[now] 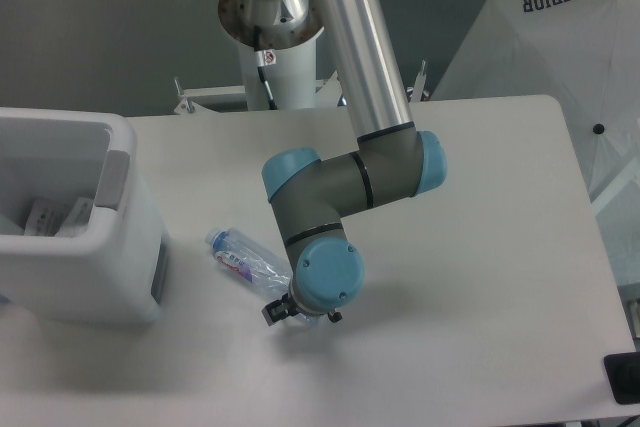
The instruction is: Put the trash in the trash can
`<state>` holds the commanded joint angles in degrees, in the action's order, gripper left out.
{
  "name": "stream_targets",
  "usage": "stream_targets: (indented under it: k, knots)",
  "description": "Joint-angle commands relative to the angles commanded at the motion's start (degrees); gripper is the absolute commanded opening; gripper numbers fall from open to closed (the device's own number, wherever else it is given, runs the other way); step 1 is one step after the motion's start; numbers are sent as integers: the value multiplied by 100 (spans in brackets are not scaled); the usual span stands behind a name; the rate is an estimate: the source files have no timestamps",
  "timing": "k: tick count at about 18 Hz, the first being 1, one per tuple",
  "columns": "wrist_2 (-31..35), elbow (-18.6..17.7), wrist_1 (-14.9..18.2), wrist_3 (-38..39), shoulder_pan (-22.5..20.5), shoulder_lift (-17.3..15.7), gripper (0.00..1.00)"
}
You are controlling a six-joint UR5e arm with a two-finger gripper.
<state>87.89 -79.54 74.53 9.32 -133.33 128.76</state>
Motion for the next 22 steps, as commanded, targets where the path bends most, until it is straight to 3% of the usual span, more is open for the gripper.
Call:
stream_targets:
  k: [1, 3, 8, 12, 18, 22]
  knots:
    - [-9, 0, 0, 0, 0, 0, 54]
    - [-9, 9, -9, 9, 0, 9, 52]
    - [-17, 131, -18, -9, 0, -9, 51]
    - [-35, 518, -105, -79, 0, -114, 51]
    - [-166, 747, -711, -289, -9, -693, 51]
    - [-631, 1027, -1449, -369, -44, -1063, 51]
